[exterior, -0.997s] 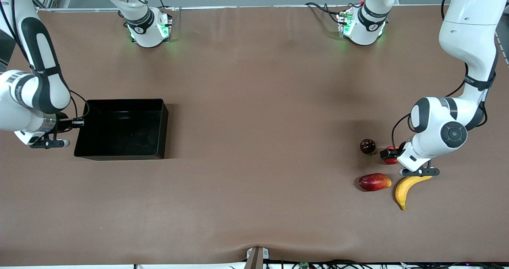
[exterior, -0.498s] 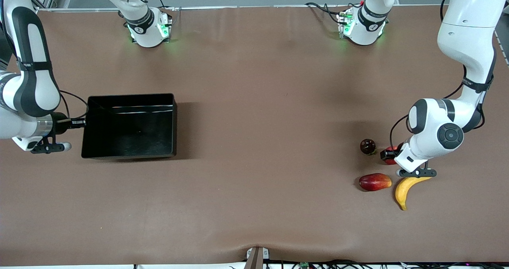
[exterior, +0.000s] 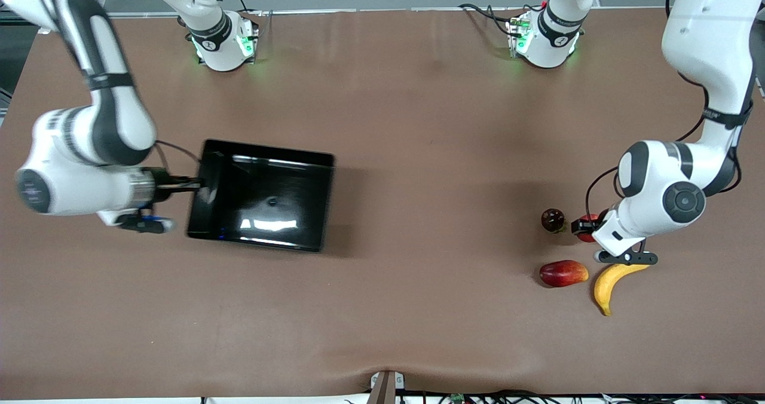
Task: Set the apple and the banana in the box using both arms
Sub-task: 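Lift the apple with the left gripper while the right gripper drags the box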
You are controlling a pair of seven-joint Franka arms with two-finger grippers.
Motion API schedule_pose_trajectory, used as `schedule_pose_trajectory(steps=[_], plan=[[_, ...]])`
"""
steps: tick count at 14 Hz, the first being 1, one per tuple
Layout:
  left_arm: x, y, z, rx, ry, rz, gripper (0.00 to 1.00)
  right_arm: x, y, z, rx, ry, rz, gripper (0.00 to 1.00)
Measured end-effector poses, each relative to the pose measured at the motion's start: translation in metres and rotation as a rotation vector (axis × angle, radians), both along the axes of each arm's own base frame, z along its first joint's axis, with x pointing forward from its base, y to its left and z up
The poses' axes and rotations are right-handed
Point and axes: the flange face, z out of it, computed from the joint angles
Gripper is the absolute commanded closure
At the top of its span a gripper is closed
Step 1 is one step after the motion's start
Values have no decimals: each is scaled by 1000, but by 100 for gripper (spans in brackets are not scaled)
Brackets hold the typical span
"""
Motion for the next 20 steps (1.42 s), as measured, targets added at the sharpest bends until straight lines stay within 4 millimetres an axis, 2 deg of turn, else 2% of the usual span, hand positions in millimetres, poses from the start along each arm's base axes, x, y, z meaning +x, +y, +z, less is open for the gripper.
schedule_pose_trajectory(steps=[2, 4, 6, 8, 11, 13, 15, 16, 17, 20], plan=[[-4, -20, 33, 0, -11, -14, 100, -6, 59, 6, -10, -17, -22, 100], [-9, -38, 53, 0, -10, -11, 100, -14, 115, 11, -16, -56, -39, 100], [-15, -57, 61, -1, 5, 6, 100, -28, 174, 5, -5, -99, -8, 100], [-22, -78, 60, -4, 27, 25, 100, -44, 225, -12, 16, -129, 27, 100], [-34, -115, 56, -12, 43, 78, 100, -64, 274, -45, 45, -150, 70, 100], [-43, -136, 55, -15, 50, 112, 100, -70, 292, -66, 58, -163, 81, 100], [-47, -148, 55, -17, 53, 133, 100, -75, 306, -87, 72, -179, 81, 98], [-48, -153, 56, -19, 52, 143, 100, -78, 313, -96, 76, -184, 76, 61], [-49, -158, 57, -21, 50, 150, 100, -80, 317, -104, 78, -186, 74, 1], [-53, -171, 66, -27, 37, 177, 100, -73, 321, -94, 81, -213, 93, 0]])
